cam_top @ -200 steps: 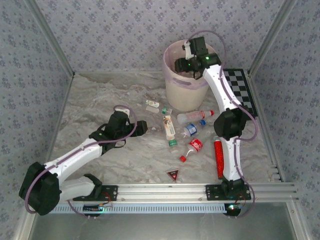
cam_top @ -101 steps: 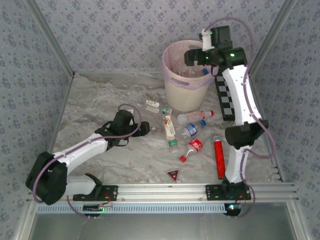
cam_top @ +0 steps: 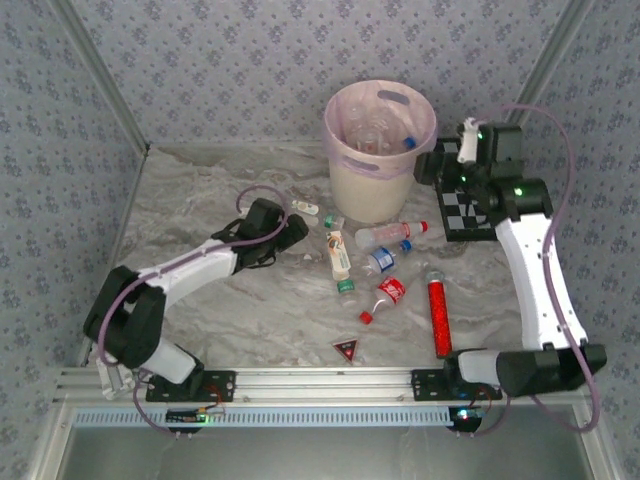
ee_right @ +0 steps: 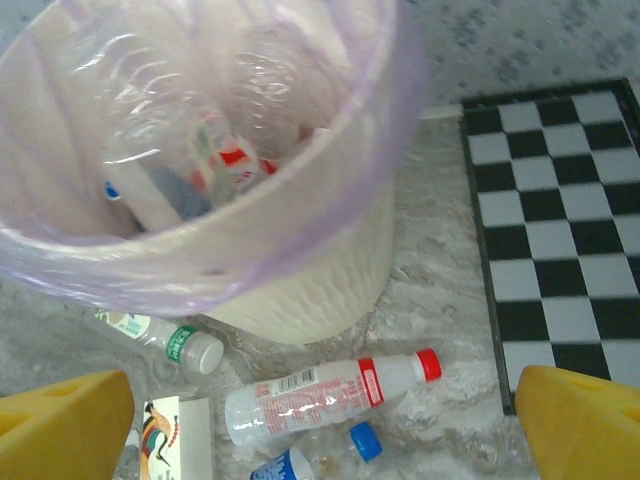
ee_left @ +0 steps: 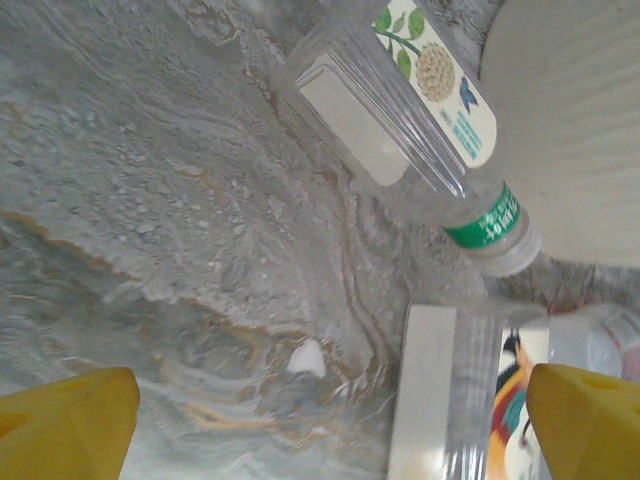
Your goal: Put the plastic bottles in the bin
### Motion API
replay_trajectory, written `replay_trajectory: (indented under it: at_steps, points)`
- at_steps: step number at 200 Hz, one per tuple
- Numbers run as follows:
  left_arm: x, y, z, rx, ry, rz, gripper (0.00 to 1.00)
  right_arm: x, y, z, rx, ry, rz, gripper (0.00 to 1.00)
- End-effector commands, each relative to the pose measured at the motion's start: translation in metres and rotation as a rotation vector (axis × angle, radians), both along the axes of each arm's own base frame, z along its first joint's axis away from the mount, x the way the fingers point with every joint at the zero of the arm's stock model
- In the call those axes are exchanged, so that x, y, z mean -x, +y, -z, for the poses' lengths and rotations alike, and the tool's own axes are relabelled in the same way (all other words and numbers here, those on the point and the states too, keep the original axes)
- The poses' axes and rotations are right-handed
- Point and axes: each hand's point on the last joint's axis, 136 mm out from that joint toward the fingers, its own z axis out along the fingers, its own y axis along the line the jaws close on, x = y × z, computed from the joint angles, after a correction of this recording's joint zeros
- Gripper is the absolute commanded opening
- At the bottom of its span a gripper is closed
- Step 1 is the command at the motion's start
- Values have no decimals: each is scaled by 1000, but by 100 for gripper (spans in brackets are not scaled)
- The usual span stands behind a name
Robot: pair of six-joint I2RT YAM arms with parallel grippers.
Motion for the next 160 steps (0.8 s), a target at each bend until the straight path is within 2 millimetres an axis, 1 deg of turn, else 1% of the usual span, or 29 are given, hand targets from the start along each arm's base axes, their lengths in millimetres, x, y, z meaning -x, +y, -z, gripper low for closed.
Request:
replay_trajectory:
  at_steps: [1,14,30,43,46,47,50,65,78,91,100,104,114,121,132,141,160]
  points:
    - [-19,-26,-14,159,35,-77,99,16,-6,9,-95,-6,59,100]
    - [-17,-43,-12,172,48,-55,99,33,-10,27,-95,36,79,100]
    - [-8,-58,-7,121,57,-16,99,51,-16,56,-100,127,122,100]
    - [0,-58,4,47,76,-5,99,64,-21,86,-99,236,168,100]
    - [1,-58,6,36,80,-4,99,66,-23,90,-97,255,179,100]
    - [1,-58,7,33,81,-3,99,69,-23,98,-94,278,184,100]
    - [2,-59,9,26,84,-1,99,74,-25,111,-90,320,198,100]
    - [7,-60,19,23,103,15,99,95,-32,152,-60,461,251,99]
    - [9,-62,22,29,100,28,99,108,-43,178,-9,544,297,97]
    - [11,-63,23,17,92,48,99,111,-46,198,-12,588,319,93]
    - [11,-63,23,8,90,64,99,106,-43,207,-34,589,315,90]
    - [12,-63,23,5,90,72,99,104,-39,211,-59,597,306,88]
    - [12,-64,21,-1,86,88,99,100,-18,218,-149,612,264,84]
    - [14,-64,20,-11,82,101,99,97,-3,222,-201,622,236,82]
    - [16,-61,19,-26,77,116,99,98,16,230,-222,650,201,81]
    - [18,-59,18,-37,69,125,99,101,24,236,-197,672,193,80]
    - [23,-54,18,-53,46,155,99,106,29,248,-143,704,199,76]
